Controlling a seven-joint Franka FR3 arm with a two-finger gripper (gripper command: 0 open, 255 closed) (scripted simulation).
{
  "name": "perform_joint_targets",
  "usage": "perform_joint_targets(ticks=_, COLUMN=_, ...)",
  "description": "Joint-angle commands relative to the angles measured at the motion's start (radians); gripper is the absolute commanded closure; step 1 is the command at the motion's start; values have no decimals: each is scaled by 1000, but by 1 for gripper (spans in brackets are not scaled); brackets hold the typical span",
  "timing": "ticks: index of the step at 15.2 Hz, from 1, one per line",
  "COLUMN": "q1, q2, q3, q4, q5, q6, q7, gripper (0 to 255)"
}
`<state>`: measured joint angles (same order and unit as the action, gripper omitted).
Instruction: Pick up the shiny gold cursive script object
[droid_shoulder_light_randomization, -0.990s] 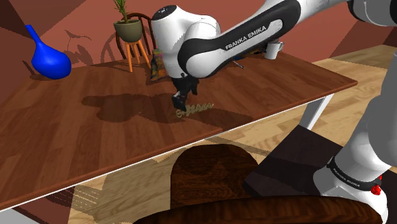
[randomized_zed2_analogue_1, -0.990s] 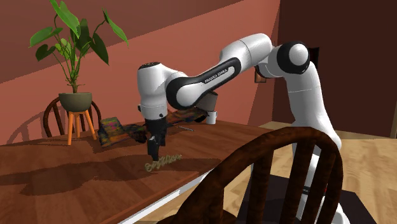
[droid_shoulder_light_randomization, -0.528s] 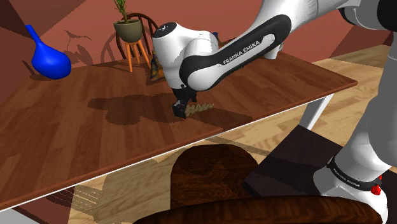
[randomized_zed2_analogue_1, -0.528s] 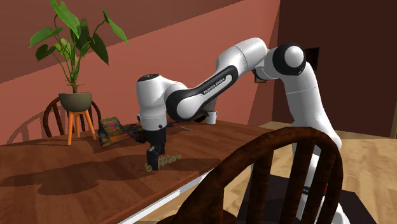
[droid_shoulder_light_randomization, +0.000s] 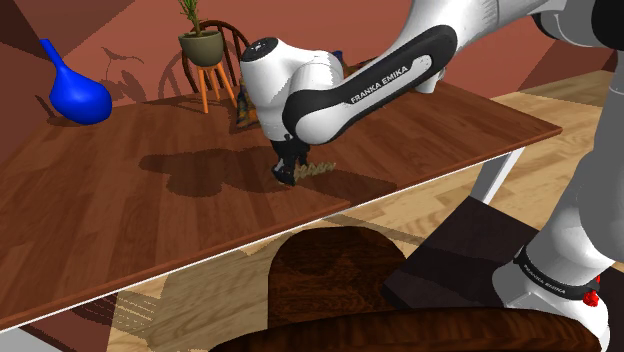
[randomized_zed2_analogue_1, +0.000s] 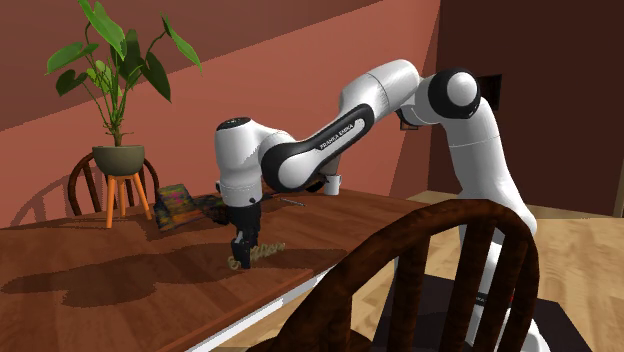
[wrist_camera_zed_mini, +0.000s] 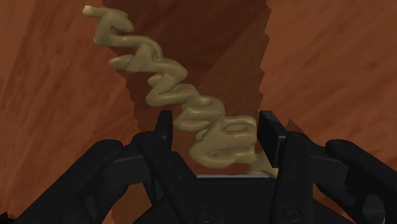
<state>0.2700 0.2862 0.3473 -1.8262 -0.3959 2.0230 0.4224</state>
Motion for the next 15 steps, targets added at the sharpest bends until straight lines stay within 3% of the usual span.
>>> perform_joint_targets(ticks=1, q1=0, q2=1, q3=0, q4=-1, q5=0, q6=0, q7=0, gripper=255)
perform_joint_targets(ticks=15, q1=-2, q2=-51, q3=10, q4=94, q5=38, q6=-136, q7=-52, gripper=255)
